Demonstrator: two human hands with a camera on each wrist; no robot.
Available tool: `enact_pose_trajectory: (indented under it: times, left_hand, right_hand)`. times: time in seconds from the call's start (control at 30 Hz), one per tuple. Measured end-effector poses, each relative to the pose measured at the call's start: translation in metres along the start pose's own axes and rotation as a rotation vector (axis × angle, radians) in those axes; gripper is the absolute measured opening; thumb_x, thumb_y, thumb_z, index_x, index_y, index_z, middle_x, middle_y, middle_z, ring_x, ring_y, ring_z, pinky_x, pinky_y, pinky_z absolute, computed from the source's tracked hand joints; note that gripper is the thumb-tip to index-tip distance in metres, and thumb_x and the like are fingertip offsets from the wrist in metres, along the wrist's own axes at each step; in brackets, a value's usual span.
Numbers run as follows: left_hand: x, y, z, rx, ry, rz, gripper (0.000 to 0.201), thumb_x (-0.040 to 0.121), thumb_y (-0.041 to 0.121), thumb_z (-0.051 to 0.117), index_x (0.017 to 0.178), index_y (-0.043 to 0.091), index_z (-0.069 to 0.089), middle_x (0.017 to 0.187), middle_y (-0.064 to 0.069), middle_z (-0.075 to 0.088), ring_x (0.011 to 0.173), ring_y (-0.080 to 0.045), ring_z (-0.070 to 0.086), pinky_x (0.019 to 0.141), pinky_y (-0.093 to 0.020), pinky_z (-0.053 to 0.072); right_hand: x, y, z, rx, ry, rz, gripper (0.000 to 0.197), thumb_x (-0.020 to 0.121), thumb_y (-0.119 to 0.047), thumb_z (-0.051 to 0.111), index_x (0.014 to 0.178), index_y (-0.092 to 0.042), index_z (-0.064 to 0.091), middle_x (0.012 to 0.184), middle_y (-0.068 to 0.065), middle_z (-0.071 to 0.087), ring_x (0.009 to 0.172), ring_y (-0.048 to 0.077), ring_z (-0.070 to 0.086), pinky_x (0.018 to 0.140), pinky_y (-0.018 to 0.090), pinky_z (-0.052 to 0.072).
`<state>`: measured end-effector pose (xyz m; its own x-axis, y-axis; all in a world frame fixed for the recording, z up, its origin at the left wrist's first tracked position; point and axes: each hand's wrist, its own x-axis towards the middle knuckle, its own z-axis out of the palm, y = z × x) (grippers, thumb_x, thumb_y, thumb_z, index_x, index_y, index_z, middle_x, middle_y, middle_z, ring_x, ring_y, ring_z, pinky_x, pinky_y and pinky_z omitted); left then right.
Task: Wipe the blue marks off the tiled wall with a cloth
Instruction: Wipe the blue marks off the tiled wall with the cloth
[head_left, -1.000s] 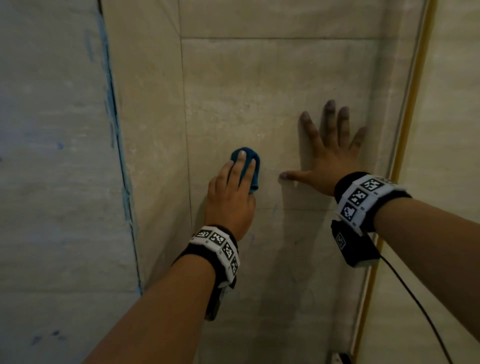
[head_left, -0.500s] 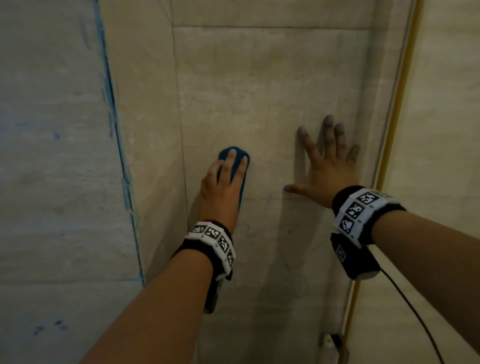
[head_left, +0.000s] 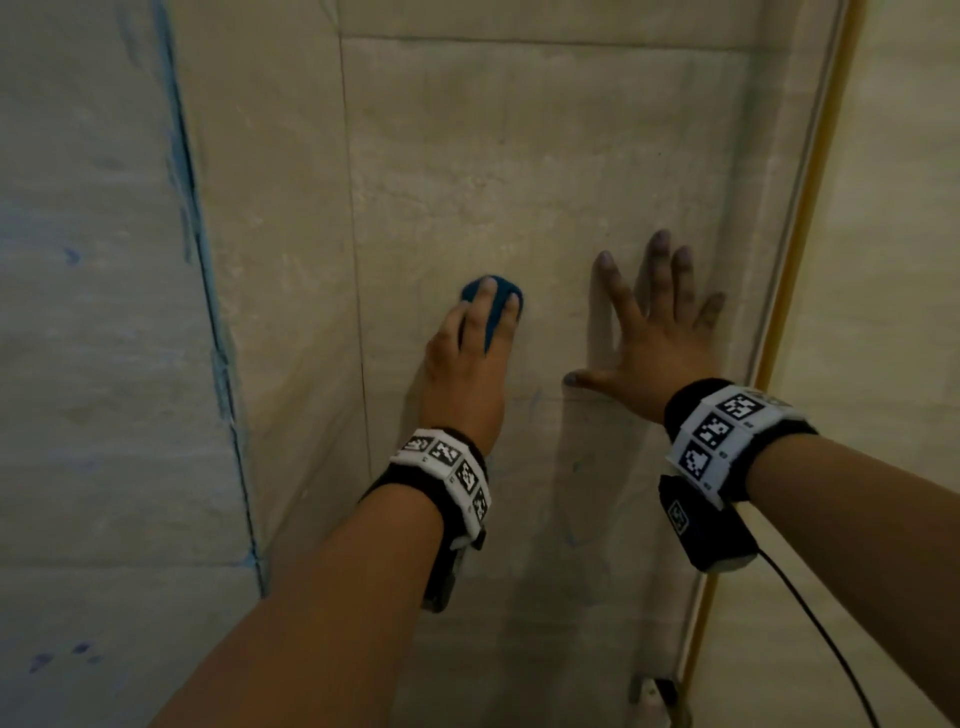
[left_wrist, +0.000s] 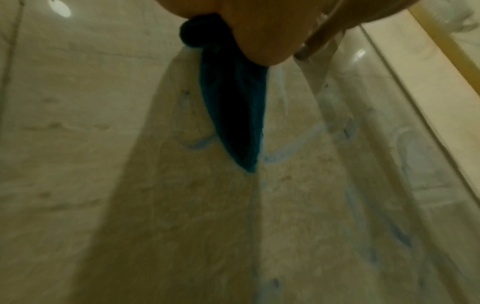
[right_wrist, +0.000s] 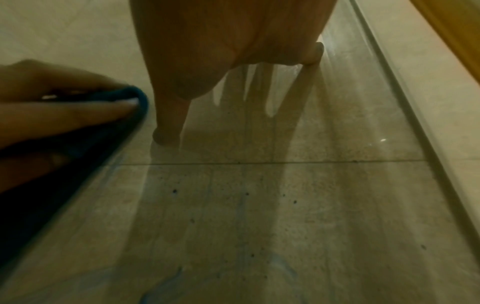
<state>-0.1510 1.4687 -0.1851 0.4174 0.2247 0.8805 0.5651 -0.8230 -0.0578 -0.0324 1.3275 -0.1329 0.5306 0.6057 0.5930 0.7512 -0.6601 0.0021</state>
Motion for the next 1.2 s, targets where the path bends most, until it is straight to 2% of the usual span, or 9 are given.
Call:
enact_pose_trajectory:
  times: [0.07, 0.17, 0.27, 0.37, 0.53, 0.67, 0.8, 0.93, 1.2]
  left_hand:
    - [-0.014, 0.0, 0.014, -0.007, 0.067, 0.169, 0.076, 0.066, -0.005, 0.042, 0.138, 0.017, 0.05, 0.148, -0.008, 0.038, 0.119, -0.029, 0.034, 0.086, -0.037, 0.051]
    - [-0.031, -0.001, 0.022, 0.002, 0.039, 0.31, 0.071, 0.072, -0.001, 0.033, 0.138, 0.018, 0.05, 0.148, -0.006, 0.034, 0.122, -0.027, 0.037, 0.088, -0.04, 0.047]
    - [-0.03, -0.01, 0.024, 0.022, 0.002, 0.368, 0.085, 0.067, -0.002, 0.067, 0.144, 0.018, 0.036, 0.15, -0.007, 0.027, 0.124, -0.028, 0.036, 0.09, -0.04, 0.046]
    - [-0.017, -0.018, 0.016, 0.063, 0.004, 0.238, 0.105, 0.054, -0.002, 0.08, 0.143, 0.018, 0.028, 0.149, -0.008, 0.022, 0.123, -0.028, 0.034, 0.09, -0.039, 0.047]
    - [0.002, -0.007, 0.009, 0.033, 0.124, -0.009, 0.094, 0.057, -0.008, 0.066, 0.143, 0.021, 0.042, 0.148, -0.006, 0.02, 0.12, -0.028, 0.032, 0.09, -0.035, 0.05]
    - [0.004, 0.002, 0.015, 0.008, 0.154, 0.127, 0.087, 0.059, -0.009, 0.051, 0.141, 0.017, 0.045, 0.147, -0.007, 0.023, 0.12, -0.03, 0.032, 0.091, -0.041, 0.046]
    - [-0.011, 0.005, 0.029, 0.037, 0.154, 0.306, 0.066, 0.079, 0.006, 0.037, 0.143, 0.02, 0.036, 0.15, -0.005, 0.024, 0.123, -0.028, 0.033, 0.09, -0.039, 0.029]
    - [-0.023, -0.003, 0.039, 0.066, 0.1, 0.444, 0.068, 0.082, 0.009, 0.056, 0.144, 0.02, 0.032, 0.153, -0.005, 0.025, 0.127, -0.028, 0.033, 0.091, -0.041, 0.028]
    - [0.003, 0.003, 0.022, 0.05, 0.164, 0.316, 0.069, 0.08, 0.008, 0.045, 0.145, 0.022, 0.025, 0.15, -0.005, 0.02, 0.122, -0.027, 0.033, 0.088, -0.04, 0.039]
  right_hand:
    - [0.0, 0.0, 0.001, 0.0, -0.002, 0.002, 0.128, 0.062, -0.077, 0.063, 0.133, -0.045, -0.039, 0.144, 0.003, -0.047, 0.137, 0.029, -0.034, 0.11, 0.065, -0.005]
    - [0.0, 0.001, 0.001, -0.004, -0.006, 0.002, 0.127, 0.063, -0.077, 0.062, 0.131, -0.045, -0.04, 0.139, 0.002, -0.051, 0.137, 0.029, -0.035, 0.11, 0.065, -0.005]
    - [0.0, 0.0, 0.0, -0.005, -0.012, 0.001, 0.127, 0.064, -0.077, 0.062, 0.13, -0.044, -0.041, 0.136, 0.001, -0.054, 0.137, 0.03, -0.035, 0.11, 0.065, -0.005]
    - [-0.001, -0.001, -0.001, 0.003, -0.025, -0.001, 0.128, 0.063, -0.077, 0.062, 0.129, -0.045, -0.043, 0.136, 0.001, -0.054, 0.136, 0.029, -0.036, 0.109, 0.065, -0.007]
    - [-0.001, -0.002, -0.002, 0.001, -0.039, 0.01, 0.128, 0.063, -0.077, 0.062, 0.128, -0.045, -0.043, 0.133, 0.0, -0.057, 0.136, 0.029, -0.037, 0.11, 0.065, -0.007]
    - [-0.001, -0.002, -0.003, -0.005, -0.042, 0.013, 0.128, 0.063, -0.077, 0.062, 0.131, -0.043, -0.042, 0.137, 0.003, -0.054, 0.135, 0.03, -0.037, 0.11, 0.064, -0.008]
    - [-0.001, -0.002, -0.002, 0.008, -0.031, 0.004, 0.127, 0.065, -0.075, 0.062, 0.129, -0.044, -0.043, 0.14, 0.003, -0.051, 0.135, 0.029, -0.038, 0.109, 0.064, -0.008]
    - [-0.001, 0.0, -0.001, 0.002, -0.028, -0.006, 0.124, 0.068, -0.075, 0.06, 0.129, -0.044, -0.043, 0.141, 0.004, -0.05, 0.136, 0.03, -0.037, 0.11, 0.065, -0.007]
    - [-0.001, -0.001, -0.001, -0.006, -0.037, 0.004, 0.127, 0.065, -0.077, 0.06, 0.129, -0.043, -0.044, 0.14, 0.004, -0.051, 0.135, 0.03, -0.038, 0.11, 0.064, -0.008]
